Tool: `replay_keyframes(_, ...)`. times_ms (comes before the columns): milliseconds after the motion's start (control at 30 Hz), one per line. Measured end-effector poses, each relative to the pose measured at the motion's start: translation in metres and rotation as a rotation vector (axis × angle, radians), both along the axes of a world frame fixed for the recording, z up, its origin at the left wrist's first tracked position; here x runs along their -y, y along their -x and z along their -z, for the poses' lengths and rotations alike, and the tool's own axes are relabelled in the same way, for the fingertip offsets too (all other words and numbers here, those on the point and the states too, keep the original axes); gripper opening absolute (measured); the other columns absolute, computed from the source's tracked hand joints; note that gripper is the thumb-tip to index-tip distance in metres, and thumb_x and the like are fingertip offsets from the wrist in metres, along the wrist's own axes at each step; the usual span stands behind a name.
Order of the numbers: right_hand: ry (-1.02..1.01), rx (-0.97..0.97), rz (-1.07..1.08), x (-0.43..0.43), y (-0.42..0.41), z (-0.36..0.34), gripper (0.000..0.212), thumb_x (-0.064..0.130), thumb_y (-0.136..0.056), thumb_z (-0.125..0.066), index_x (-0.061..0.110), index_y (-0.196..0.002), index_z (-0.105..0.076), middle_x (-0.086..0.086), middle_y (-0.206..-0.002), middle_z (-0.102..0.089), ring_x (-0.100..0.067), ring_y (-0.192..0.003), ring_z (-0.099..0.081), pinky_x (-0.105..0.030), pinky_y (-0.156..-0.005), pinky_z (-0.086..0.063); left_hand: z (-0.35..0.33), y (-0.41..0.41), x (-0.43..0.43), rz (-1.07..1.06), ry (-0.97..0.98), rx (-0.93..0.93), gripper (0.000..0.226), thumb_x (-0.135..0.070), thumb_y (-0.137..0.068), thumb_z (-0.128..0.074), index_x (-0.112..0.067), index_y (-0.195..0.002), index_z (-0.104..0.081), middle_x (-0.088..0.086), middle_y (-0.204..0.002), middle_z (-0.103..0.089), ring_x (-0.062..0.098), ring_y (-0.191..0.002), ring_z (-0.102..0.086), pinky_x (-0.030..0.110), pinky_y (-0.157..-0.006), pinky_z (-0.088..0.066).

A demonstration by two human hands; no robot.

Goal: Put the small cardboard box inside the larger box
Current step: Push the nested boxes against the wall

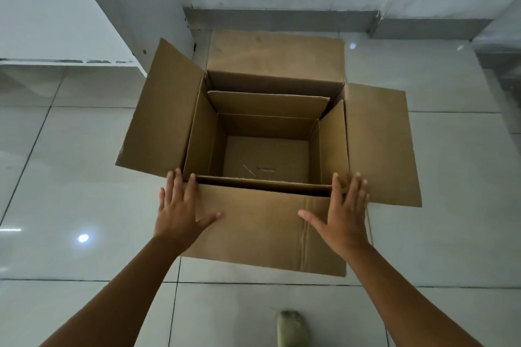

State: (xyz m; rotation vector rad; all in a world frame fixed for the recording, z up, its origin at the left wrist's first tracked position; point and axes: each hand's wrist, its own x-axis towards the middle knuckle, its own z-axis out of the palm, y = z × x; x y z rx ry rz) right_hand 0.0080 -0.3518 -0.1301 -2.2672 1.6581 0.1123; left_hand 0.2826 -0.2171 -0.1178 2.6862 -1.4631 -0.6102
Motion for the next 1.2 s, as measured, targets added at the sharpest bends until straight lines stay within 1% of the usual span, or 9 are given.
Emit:
replay_keyframes(100, 0.044, -0.011, 0.030, 0.002, -0.002, 0.018, 0.122, 0.092, -0.057, -0.007, 0.010, -0.148, -0.004, -0.027, -0.155, 0.006, -0.043, -0.142, 0.009, -0.051, -0.112, 0.001, 0.017, -0.002, 0.004, -0.001, 0.031, 0.032, 0.122, -0.089, -0.057, -0.010, -0.012, -0.150, -0.005, 0.018, -0.160, 0.005, 0.035, -0.147, 0.012, 0.049, -0.117, -0.004)
replay_keyframes(200, 0.086, -0.030, 0.030, 0.003, -0.006, 0.030, 0.116, 0.089, -0.064, -0.009, 0.007, -0.146, -0.011, -0.031, -0.153, -0.004, -0.048, -0.141, 0.000, -0.053, -0.110, -0.003, 0.033, -0.005, 0.010, -0.013, 0.080, 0.041, 0.120, -0.090, -0.059, 0.004, -0.012, -0.150, -0.006, 0.022, -0.159, 0.004, 0.039, -0.144, 0.013, 0.053, -0.115, -0.010)
replay_keyframes(367, 0.122, -0.012, 0.056, 0.010, -0.016, 0.037, 0.112, 0.087, -0.067, -0.013, 0.006, -0.144, -0.021, -0.033, -0.151, -0.014, -0.050, -0.139, -0.009, -0.054, -0.109, -0.005, 0.044, -0.014, 0.022, -0.014, 0.099, 0.056, 0.113, -0.086, -0.066, -0.001, -0.011, -0.150, -0.009, 0.024, -0.159, 0.000, 0.039, -0.142, 0.011, 0.057, -0.111, -0.017)
replay_keyframes(500, 0.157, 0.015, 0.062, 0.037, -0.031, 0.042, 0.112, 0.087, -0.067, -0.013, 0.006, -0.143, -0.025, -0.034, -0.150, -0.017, -0.050, -0.139, -0.012, -0.054, -0.109, -0.006, 0.044, -0.029, 0.049, -0.012, 0.122, 0.073, 0.113, -0.085, -0.067, -0.003, -0.010, -0.150, -0.009, 0.024, -0.159, 0.001, 0.039, -0.143, 0.012, 0.052, -0.113, -0.011)
replay_keyframes(633, 0.181, 0.034, 0.047, 0.076, -0.047, 0.044, 0.113, 0.088, -0.065, -0.012, 0.006, -0.142, -0.026, -0.034, -0.150, -0.018, -0.051, -0.138, -0.014, -0.055, -0.108, -0.006, 0.045, -0.042, 0.085, -0.041, 0.125, 0.082, 0.098, -0.067, -0.078, -0.039, -0.012, -0.151, -0.002, 0.020, -0.159, 0.010, 0.039, -0.146, 0.014, 0.054, -0.118, -0.010)
replay_keyframes(700, 0.203, 0.049, 0.042, 0.097, -0.058, 0.047, 0.113, 0.088, -0.065, -0.012, 0.006, -0.141, -0.028, -0.034, -0.149, -0.020, -0.051, -0.138, -0.016, -0.055, -0.108, -0.007, 0.049, -0.051, 0.104, -0.053, 0.153, 0.101, 0.097, -0.061, -0.081, -0.047, -0.012, -0.151, -0.001, 0.019, -0.159, 0.011, 0.038, -0.146, 0.015, 0.053, -0.118, -0.009)
replay_keyframes(833, 0.254, 0.076, 0.027, 0.138, -0.078, 0.052, 0.113, 0.088, -0.065, -0.011, 0.006, -0.140, -0.031, -0.033, -0.149, -0.022, -0.050, -0.138, -0.017, -0.055, -0.108, -0.007, 0.058, -0.065, 0.141, -0.094, 0.216, 0.133, 0.095, -0.059, -0.082, -0.047, -0.012, -0.151, -0.002, 0.018, -0.160, 0.010, 0.037, -0.146, 0.015, 0.051, -0.118, -0.007)
replay_keyframes(1033, 0.324, 0.121, -0.014, 0.206, -0.107, 0.057, 0.121, 0.091, -0.057, -0.001, 0.009, -0.143, -0.026, -0.030, -0.153, -0.013, -0.047, -0.141, -0.007, -0.055, -0.112, -0.004, 0.065, -0.084, 0.194, -0.146, 0.290, 0.170, 0.094, -0.060, -0.083, -0.045, -0.011, -0.150, -0.001, 0.019, -0.160, 0.010, 0.038, -0.146, 0.014, 0.051, -0.118, -0.008)
replay_keyframes(1200, 0.367, 0.144, -0.032, 0.234, -0.125, 0.064, 0.115, 0.088, -0.063, -0.006, 0.006, -0.138, -0.035, -0.032, -0.148, -0.025, -0.050, -0.138, -0.017, -0.058, -0.110, -0.011, 0.070, -0.101, 0.221, -0.156, 0.314, 0.195, 0.094, -0.059, -0.084, -0.045, -0.011, -0.150, -0.001, 0.017, -0.160, 0.011, 0.036, -0.146, 0.015, 0.051, -0.119, -0.008)
